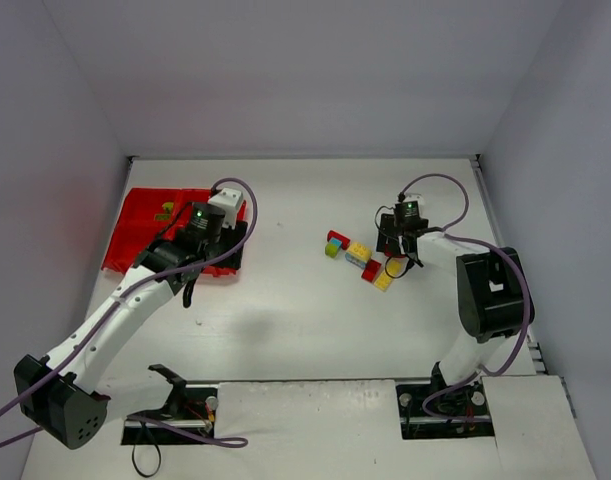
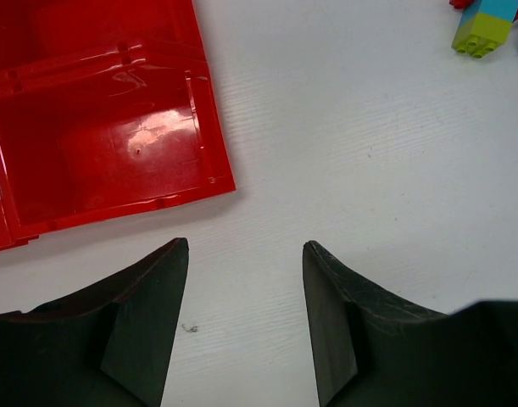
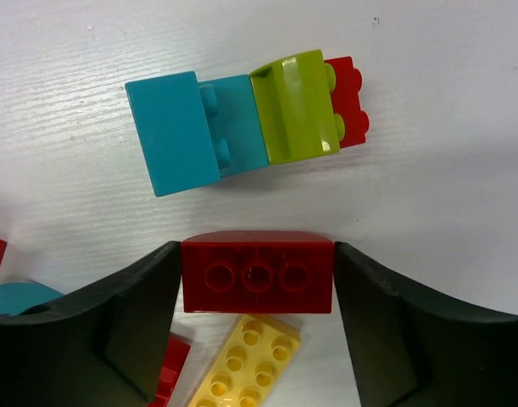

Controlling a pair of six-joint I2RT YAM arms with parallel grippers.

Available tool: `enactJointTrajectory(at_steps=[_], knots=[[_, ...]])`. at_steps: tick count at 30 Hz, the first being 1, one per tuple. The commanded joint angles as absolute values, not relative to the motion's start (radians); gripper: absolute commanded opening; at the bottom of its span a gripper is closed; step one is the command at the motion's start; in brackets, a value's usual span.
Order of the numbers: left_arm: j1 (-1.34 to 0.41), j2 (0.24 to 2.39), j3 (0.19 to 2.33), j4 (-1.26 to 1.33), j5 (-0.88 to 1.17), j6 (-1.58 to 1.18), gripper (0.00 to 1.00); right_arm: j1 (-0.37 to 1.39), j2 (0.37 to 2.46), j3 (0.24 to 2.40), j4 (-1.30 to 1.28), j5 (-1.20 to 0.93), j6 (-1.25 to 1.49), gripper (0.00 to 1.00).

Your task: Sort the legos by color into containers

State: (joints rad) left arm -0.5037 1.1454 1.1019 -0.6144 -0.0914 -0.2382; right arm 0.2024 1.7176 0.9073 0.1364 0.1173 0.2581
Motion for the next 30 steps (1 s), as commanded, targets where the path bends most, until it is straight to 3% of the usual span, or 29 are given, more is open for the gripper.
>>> enactJointTrajectory(at_steps=[1,11,14,18,24,30], knots=[[-0.502,1.140,1.118,-0.574,-0.114,-0.224,0.50,0.195,1.729,0.943,0.189,0.092,0.245,0.63],[-0.502,1.126,1.118,-0.569,-0.091,-0.229,0.50,0.201,1.579,0.919,0.178,0.060,0.219,0.20],[-0.502,1.100,1.126,-0.560,-0.072,-0.235,0.50,0.213,1.468,0.897,0.179,0.029,0.201,0.11],[-0.500,1.054,1.158,-0.558,-0.037,-0.255,0.50,0.245,1.266,0.839,0.218,-0.039,0.160,0.09],[-0.502,1.028,1.268,-0.578,0.150,-0.328,0.64,0.362,1.060,0.767,0.316,-0.146,0.054,0.09],[-0.502,1.077,1.367,-0.580,0.369,-0.417,0.72,0.557,1.023,0.767,0.382,-0.216,-0.055,0.08]])
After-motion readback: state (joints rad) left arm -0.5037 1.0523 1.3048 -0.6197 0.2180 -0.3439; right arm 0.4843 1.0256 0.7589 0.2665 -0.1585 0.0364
